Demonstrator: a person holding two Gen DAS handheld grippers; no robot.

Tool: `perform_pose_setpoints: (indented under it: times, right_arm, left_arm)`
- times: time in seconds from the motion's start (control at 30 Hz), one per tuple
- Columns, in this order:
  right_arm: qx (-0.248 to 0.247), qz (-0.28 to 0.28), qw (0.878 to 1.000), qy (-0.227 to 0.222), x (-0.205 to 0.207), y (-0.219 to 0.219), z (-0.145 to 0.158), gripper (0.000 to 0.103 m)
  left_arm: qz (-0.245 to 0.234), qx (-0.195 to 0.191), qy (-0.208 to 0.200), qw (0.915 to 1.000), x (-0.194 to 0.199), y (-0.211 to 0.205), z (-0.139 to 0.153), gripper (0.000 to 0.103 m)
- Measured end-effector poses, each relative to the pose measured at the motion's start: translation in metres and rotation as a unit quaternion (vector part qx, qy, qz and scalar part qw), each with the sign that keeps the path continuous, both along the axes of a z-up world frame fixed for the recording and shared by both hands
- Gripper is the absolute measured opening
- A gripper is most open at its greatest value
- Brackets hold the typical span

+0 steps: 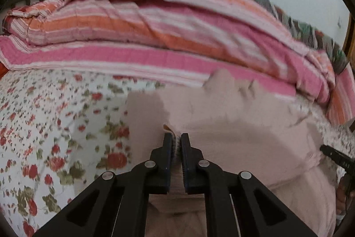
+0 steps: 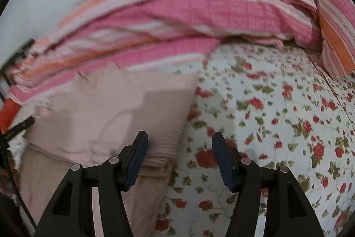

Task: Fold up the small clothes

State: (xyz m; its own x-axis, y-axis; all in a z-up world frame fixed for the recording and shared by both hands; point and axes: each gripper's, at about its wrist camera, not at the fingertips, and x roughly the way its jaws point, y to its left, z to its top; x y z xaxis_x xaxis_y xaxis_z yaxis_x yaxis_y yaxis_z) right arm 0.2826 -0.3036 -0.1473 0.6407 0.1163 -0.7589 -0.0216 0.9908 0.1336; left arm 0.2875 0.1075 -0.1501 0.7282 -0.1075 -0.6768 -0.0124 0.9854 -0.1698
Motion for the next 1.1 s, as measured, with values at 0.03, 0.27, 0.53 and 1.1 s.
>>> perform_pose_setpoints:
  times: [0.03, 0.27, 0.53, 1.1]
  right_arm:
    - [-0.003, -0.002, 1.000, 0.001, 0.000, 0.000, -0.001, 0.060]
    - [-0.025, -0.006, 1.000, -0.009, -0.005, 0.006, 0.000, 0.064]
    - [-0.007, -0.009, 0.998, -0.060, -0.019, 0.000, 0.017, 0.064]
    - [-0.062, 0.007, 0.998, -0.032, -0.016, 0.017, 0.006, 0.052]
  left_arm:
    - [0.000, 0.002, 0.004, 1.0000, 0.000, 0.000, -0.001, 0.011]
    - [0.004, 0.021, 0.013, 0.9997, -0.002, -0.004, -0.008, 0.021]
    - [-0.004, 0.016, -0.021, 0.9996, -0.015, -0.001, 0.003, 0.021]
    - [-0.026, 0.012, 0.004, 0.9996, -0.015, -0.005, -0.007, 0.032]
